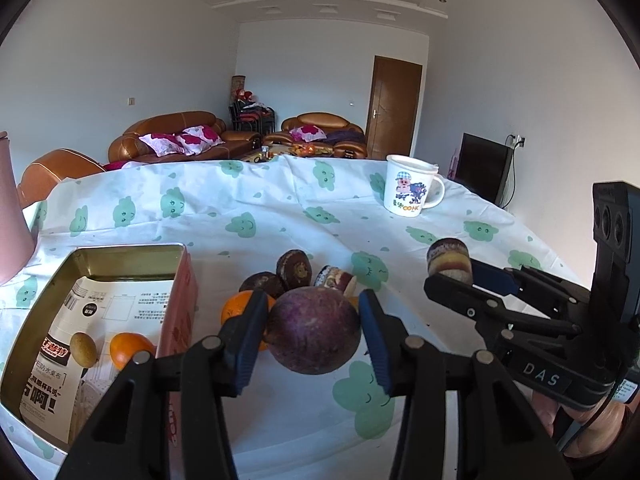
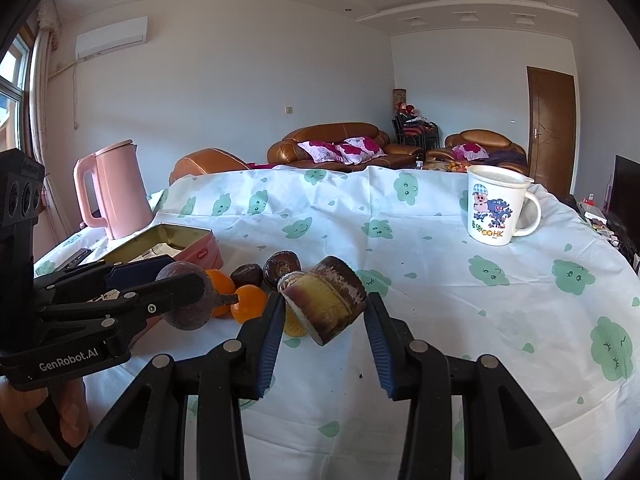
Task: Organize fruits
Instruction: 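Grasp the brown bread roll with the right gripper while the left gripper grasps the purple passion fruit, then carry the passion fruit into the tin with the left gripper while the right gripper drops the roll in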
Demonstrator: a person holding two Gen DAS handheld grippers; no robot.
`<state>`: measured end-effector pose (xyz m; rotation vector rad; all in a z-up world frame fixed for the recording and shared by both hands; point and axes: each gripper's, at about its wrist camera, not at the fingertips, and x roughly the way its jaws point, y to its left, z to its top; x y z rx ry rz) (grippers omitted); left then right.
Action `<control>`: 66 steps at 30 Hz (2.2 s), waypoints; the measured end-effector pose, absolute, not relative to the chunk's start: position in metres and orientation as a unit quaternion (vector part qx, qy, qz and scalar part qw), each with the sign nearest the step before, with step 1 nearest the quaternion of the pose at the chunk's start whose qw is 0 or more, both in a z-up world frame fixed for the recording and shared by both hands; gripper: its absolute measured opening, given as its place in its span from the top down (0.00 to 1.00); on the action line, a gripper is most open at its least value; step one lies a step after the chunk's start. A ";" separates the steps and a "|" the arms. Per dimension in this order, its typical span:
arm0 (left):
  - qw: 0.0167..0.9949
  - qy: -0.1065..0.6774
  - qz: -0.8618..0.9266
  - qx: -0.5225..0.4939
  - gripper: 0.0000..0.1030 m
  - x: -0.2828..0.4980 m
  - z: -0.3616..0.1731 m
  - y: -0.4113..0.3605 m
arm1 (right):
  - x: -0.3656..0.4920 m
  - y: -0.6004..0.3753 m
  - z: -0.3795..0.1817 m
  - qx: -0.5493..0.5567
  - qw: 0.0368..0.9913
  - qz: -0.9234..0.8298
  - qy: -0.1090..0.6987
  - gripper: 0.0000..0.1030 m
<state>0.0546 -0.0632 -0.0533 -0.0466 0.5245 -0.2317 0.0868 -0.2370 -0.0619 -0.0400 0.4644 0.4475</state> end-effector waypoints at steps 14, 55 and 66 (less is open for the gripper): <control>0.962 0.246 -0.113 -0.045 0.53 0.048 -0.051 -0.055 | 0.078 -0.229 -0.059 -0.045 0.954 0.211 0.210 0.59; 0.968 0.226 0.000 -0.112 0.53 0.021 -0.042 0.064 | 0.062 -0.090 -0.031 -0.113 0.914 0.339 0.194 0.58; 0.962 0.238 0.039 -0.126 0.53 0.014 -0.050 0.102 | 0.063 -0.058 -0.047 -0.126 0.894 0.369 0.220 0.58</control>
